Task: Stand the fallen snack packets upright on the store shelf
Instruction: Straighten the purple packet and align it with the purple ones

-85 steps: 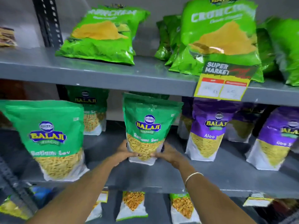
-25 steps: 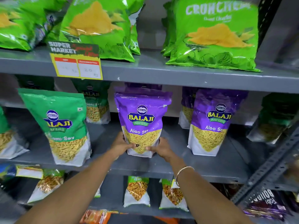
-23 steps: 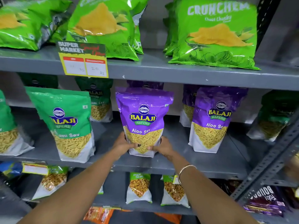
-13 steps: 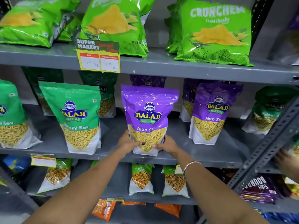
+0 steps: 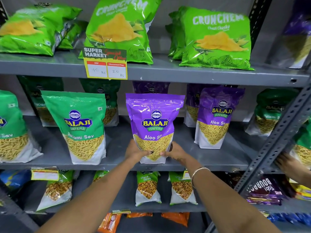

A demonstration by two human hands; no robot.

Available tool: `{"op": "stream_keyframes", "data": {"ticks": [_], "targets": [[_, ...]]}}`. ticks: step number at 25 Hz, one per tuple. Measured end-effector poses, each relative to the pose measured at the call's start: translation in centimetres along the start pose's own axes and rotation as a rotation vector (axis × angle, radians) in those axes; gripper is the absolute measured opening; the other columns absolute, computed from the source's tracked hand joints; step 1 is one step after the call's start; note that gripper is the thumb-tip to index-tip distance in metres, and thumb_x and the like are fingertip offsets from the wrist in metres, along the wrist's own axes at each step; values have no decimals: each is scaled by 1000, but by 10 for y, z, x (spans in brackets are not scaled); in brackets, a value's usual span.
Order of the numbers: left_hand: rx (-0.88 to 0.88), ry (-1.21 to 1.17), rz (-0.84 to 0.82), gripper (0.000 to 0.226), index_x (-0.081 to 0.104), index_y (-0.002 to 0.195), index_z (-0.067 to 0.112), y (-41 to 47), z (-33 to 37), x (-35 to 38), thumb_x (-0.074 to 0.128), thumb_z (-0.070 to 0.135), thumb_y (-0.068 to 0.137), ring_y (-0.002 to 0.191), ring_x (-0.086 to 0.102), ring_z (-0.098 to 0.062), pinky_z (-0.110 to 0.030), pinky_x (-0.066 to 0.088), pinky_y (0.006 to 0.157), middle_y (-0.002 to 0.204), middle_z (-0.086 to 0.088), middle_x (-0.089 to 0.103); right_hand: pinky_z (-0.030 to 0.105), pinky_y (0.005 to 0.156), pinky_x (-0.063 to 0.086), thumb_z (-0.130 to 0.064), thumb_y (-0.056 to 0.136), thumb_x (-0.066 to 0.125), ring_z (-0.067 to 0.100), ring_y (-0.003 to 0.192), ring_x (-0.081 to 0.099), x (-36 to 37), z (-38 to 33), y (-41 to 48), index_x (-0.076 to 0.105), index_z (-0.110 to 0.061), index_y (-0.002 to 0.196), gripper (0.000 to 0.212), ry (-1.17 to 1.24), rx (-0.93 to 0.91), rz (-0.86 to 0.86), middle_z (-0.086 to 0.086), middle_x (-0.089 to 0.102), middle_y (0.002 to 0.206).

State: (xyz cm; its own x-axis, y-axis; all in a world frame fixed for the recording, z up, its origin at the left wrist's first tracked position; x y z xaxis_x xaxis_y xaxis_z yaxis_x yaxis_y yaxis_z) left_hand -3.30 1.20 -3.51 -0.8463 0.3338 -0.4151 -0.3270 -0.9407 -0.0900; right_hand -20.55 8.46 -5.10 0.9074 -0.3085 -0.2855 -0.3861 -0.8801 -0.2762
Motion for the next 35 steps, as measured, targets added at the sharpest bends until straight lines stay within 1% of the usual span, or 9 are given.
{"op": "stream_keyframes", "data": {"ticks": [3,7,11,14,16,20,25,31,35], "targets": [[78,247,197,101,37,132,4,-14,4,0,87,36,49,128,40,-35,-44,36,104,132,-16,43,43,112,37,-17,63,83,28,134,41,-13,7,-1,28,0,139,95,-47,-2,61,12,43,142],[717,506,589,71,41,122,3,-46,3,23,54,56,76,117,38,-33,-45,32,95,127,-16,41,38,111,36,-24,69,80,29,135,41,-71,12,-18,25,6,140,96,-190,21,324,17,40,146],[1032,552,360,61,42,119,9,-44,31,92,51,49,74,111,41,-27,-37,30,96,125,-9,40,35,97,43,-31,67,79,33,121,53,-156,23,-20,43,3,129,80,-204,36,513,20,54,131],[786,437,156,77,38,131,6,-21,71,155,72,33,68,125,38,-26,-32,28,105,136,-14,44,39,89,55,-52,28,84,33,100,65,-230,57,16,62,-3,103,93,-117,-3,577,21,67,111],[401,191,-59,92,30,141,0,11,93,197,79,26,68,138,32,-30,-35,24,114,148,-18,35,30,81,58,-27,42,93,22,82,66,-258,59,20,66,-6,83,53,-38,-43,476,10,71,94],[128,-192,-284,123,47,126,2,64,96,249,88,55,23,115,57,-26,-43,46,103,127,-13,58,31,91,50,2,63,81,19,106,60,-271,54,31,51,2,120,64,30,-95,191,11,64,116],[27,-192,-159,46,41,75,22,45,102,254,74,-10,67,76,54,-16,-14,47,60,90,-9,57,40,100,50,-8,54,87,27,116,59,-264,65,36,48,-6,125,81,70,-88,156,13,61,127],[37,-160,-138,45,42,73,22,6,95,248,72,-10,68,88,57,-22,-19,53,66,83,-5,59,48,107,43,-4,57,85,30,123,54,-258,79,4,43,-3,128,83,54,-91,104,17,57,132],[34,-80,-135,40,47,85,15,-10,91,243,80,4,65,109,60,-33,-46,49,94,109,-16,63,23,90,54,4,66,78,25,117,55,-256,74,-23,41,0,129,73,32,-80,84,9,57,129]]}}
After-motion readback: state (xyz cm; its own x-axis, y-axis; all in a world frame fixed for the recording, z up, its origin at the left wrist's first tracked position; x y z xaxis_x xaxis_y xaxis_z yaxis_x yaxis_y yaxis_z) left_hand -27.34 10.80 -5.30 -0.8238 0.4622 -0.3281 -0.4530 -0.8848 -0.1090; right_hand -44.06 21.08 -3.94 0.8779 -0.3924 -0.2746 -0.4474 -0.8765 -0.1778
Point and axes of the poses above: each hand's wrist, its own y-axis towards the middle knuckle, its own x-axis out of the palm, z = x × y, the point moved 1 cm from there along y, towards the middle knuckle
